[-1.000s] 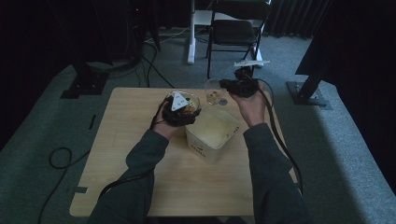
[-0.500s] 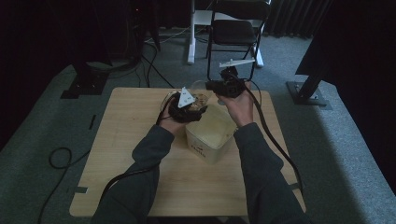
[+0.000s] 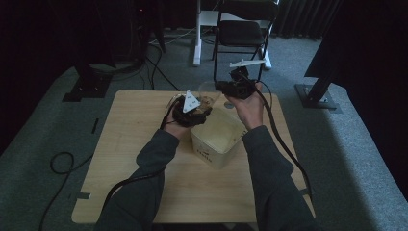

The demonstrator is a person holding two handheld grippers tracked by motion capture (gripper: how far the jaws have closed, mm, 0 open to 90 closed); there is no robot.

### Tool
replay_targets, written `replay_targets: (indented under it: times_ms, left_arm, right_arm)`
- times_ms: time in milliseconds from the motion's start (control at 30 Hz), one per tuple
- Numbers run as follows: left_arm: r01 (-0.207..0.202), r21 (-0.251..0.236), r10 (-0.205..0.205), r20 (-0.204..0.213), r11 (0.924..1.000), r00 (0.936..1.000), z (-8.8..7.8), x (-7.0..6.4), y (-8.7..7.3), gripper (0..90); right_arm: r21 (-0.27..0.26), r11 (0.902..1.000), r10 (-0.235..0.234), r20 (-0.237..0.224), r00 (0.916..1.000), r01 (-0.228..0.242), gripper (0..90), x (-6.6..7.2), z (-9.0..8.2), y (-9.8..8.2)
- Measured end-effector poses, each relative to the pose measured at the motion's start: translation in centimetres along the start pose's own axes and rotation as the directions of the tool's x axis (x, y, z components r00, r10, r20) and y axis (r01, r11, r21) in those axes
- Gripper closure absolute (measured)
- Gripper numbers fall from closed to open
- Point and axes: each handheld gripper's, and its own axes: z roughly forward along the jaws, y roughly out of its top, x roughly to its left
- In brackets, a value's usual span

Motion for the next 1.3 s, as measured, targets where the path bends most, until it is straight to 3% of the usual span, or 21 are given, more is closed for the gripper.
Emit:
replay_targets:
  times_ms: [233, 467, 700, 933, 1133, 1300]
  left_arm:
    - [0.028, 0.015, -0.028, -0.04, 0.9995, 0.9988, -0.5, 1.1, -1.1, 42.4]
    - [0.034, 0.042, -0.03, -0.108, 0.9985, 0.9937, -1.8, 3.3, -2.1, 42.4]
    - [0.05, 0.06, -0.039, -0.17, 0.9969, 0.9847, -2.9, 5.2, -3.1, 42.3]
    - [0.026, 0.095, -0.001, -0.259, 0.9951, 0.9658, -4.5, 7.6, -4.2, 42.3]
    - [-0.005, 0.13, 0.05, -0.339, 0.9915, 0.9393, -5.5, 9.1, -4.7, 42.3]
    - [-0.022, 0.164, 0.084, -0.381, 0.9861, 0.9207, -6.0, 10.3, -4.9, 42.3]
  right_arm:
    - [-0.031, 0.9992, -0.023, 0.064, 0.9977, 0.025, 62.1, -0.5, -1.1, -0.3]
    - [-0.054, 0.9981, 0.035, 0.094, 0.995, -0.03, 56.1, -3.4, -2.2, -2.6]
    - [-0.038, 0.9991, 0.021, 0.13, 0.9912, -0.016, 54.1, -5.4, -2.5, -5.7]
    - [-0.016, 0.9999, -0.002, 0.255, 0.9669, 0.006, 49.9, -7.7, -3.8, -9.9]
    - [0.018, 0.9997, 0.008, 0.324, 0.9459, -0.015, 49.2, -8.8, -3.8, -14.1]
    - [0.074, 0.997, -0.006, 0.385, 0.923, -0.024, 46.5, -8.8, -2.9, -18.5]
